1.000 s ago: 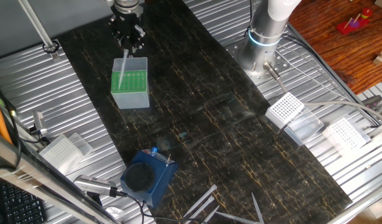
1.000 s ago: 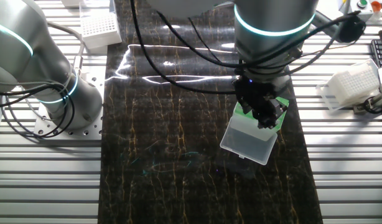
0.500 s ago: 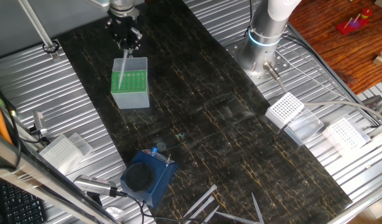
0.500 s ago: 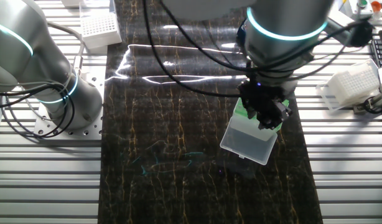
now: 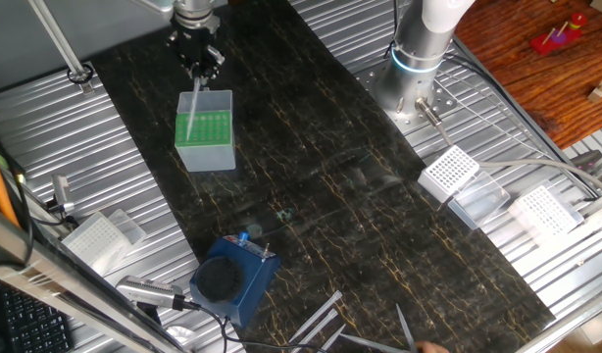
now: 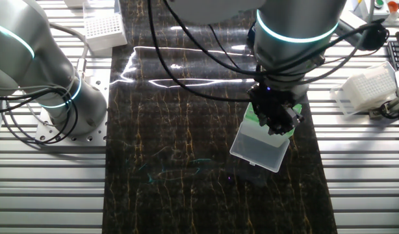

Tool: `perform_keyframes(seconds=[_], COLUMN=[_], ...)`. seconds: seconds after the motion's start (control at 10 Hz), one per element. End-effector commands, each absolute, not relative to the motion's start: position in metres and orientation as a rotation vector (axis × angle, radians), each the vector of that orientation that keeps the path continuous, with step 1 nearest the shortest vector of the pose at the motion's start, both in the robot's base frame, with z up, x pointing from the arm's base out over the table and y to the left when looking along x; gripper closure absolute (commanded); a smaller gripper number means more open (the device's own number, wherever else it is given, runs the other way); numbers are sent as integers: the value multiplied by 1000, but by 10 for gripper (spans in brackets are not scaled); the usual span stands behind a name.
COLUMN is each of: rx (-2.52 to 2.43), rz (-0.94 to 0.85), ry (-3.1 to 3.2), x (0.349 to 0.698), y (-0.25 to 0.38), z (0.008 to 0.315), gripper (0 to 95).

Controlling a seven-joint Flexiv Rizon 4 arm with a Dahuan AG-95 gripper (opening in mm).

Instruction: Insert a large pipette tip into the holder for large pipette tips

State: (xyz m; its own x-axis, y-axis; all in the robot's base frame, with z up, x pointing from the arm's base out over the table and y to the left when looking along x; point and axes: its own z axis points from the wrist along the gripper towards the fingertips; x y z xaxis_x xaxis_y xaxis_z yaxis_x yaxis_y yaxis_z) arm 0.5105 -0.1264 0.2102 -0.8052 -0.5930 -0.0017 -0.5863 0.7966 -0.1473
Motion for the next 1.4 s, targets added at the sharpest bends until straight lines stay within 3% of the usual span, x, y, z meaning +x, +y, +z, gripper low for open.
perform_keyframes(seconds=[0.1, 1.4], rx=[-969, -699], rz=[-218, -16], ry=[2930, 2589], x=[511, 514], y=[-126, -116], z=[210, 216], gripper=[950, 950])
